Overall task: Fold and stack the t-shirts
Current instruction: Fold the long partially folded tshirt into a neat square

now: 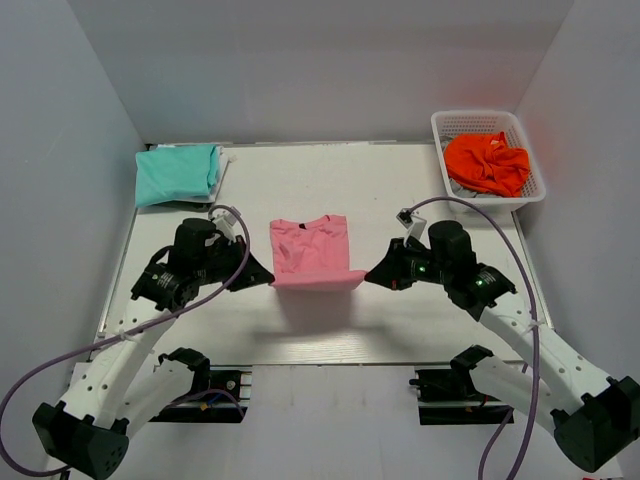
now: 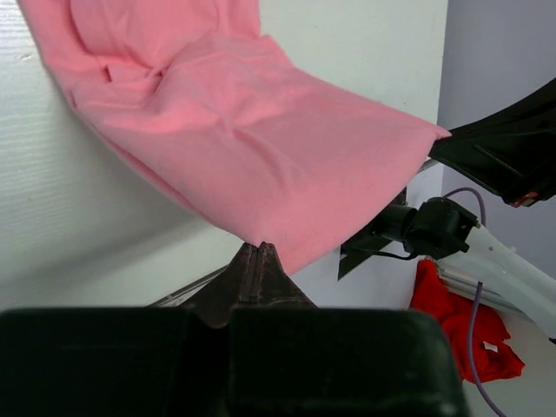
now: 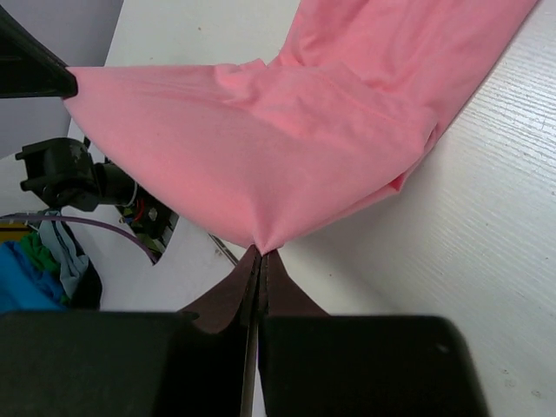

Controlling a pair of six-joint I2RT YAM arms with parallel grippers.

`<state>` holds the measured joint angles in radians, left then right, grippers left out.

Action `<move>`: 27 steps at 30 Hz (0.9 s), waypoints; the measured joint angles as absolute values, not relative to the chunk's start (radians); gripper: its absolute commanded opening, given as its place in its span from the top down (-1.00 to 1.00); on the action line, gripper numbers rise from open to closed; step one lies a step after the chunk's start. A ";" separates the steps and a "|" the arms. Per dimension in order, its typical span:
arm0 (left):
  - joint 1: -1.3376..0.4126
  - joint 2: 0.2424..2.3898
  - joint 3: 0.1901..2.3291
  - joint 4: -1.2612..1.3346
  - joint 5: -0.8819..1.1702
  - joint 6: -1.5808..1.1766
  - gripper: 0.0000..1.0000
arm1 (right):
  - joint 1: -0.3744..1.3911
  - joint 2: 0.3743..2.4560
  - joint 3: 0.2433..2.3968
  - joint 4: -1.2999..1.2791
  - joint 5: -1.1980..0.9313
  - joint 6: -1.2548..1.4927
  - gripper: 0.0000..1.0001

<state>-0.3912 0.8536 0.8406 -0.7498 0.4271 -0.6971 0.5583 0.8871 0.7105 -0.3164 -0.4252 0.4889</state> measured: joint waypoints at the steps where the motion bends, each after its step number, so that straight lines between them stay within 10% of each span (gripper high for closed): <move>1: -0.391 0.848 0.848 -0.749 0.427 -0.698 1.00 | 0.558 0.883 0.710 -0.311 -0.425 0.491 1.00; 27: -0.381 1.072 0.934 -0.594 0.090 -0.776 1.00 | 0.531 1.308 1.024 -0.222 -0.207 0.542 1.00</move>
